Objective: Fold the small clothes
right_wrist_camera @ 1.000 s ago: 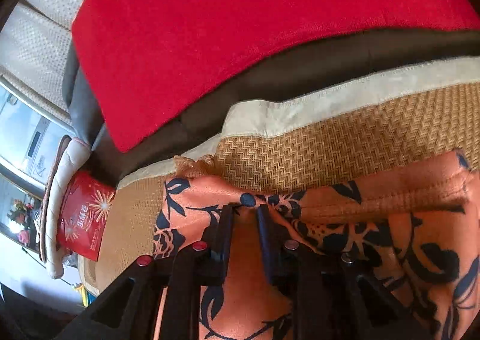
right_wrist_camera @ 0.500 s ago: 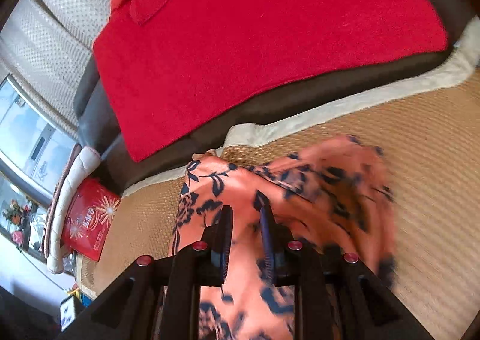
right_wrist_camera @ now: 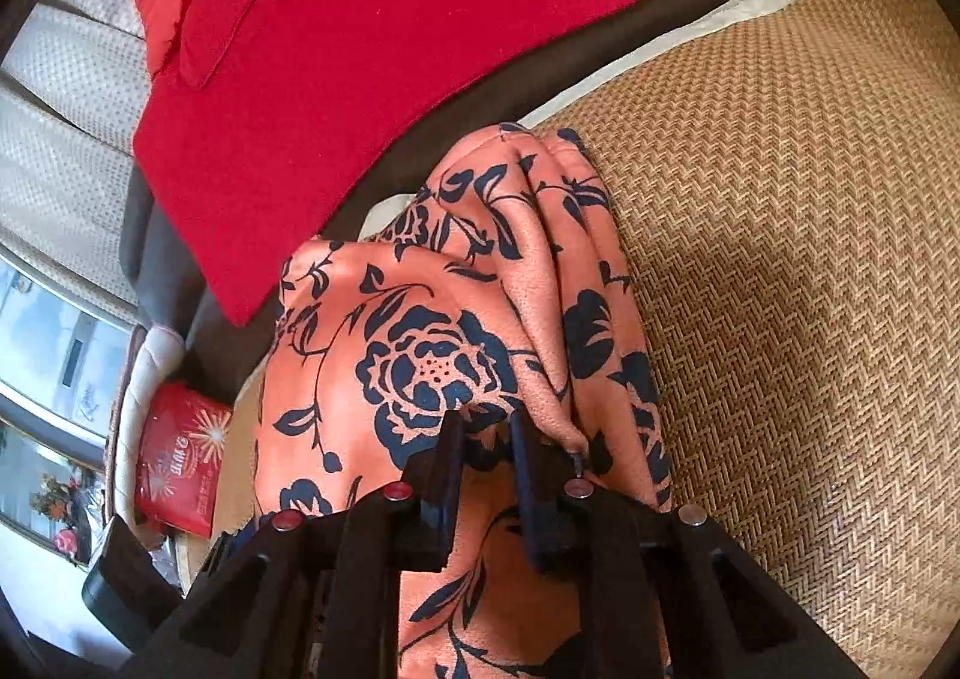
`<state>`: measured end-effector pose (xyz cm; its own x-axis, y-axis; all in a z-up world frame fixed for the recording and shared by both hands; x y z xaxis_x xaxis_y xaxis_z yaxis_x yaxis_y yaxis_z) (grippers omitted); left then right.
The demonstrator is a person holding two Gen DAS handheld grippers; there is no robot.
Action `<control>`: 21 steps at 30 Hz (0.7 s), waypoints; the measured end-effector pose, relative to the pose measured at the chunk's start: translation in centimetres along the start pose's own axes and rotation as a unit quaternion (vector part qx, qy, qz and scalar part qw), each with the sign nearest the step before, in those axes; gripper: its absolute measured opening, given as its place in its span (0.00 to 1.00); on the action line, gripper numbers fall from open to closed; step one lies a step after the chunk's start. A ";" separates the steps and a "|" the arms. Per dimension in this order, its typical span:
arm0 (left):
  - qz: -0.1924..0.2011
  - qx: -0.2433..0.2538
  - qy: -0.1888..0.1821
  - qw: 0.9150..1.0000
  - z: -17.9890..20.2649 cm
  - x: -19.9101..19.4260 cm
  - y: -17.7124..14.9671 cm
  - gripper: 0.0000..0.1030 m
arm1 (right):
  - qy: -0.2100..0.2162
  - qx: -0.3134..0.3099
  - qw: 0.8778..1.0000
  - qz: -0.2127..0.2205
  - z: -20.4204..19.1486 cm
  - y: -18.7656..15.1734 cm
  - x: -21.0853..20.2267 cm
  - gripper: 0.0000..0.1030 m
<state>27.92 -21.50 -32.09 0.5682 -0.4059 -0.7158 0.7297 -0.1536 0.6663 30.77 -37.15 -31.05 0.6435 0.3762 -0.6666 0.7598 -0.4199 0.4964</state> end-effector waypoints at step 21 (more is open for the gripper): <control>0.024 -0.060 0.043 0.997 -5.5 0.7 3.7 0.89 | -0.010 -0.031 0.999 -0.006 -2.3 1.6 -0.5 0.21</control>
<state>33.10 -17.41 -31.28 0.6304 -0.3314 -0.7020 0.7382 -0.0239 0.6741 31.87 -36.08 -28.69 0.6327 0.3637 -0.6837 0.7722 -0.3629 0.5216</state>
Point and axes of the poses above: each gripper's, at about its wrist camera, not at the fingertips, and x roughly the way its jaws point, z to its right, y to its top, the point moved 9 cm from there along x, roughly the way its jaws point, and after that the axes turned 12 degrees about -x, right-handed, at the moved point
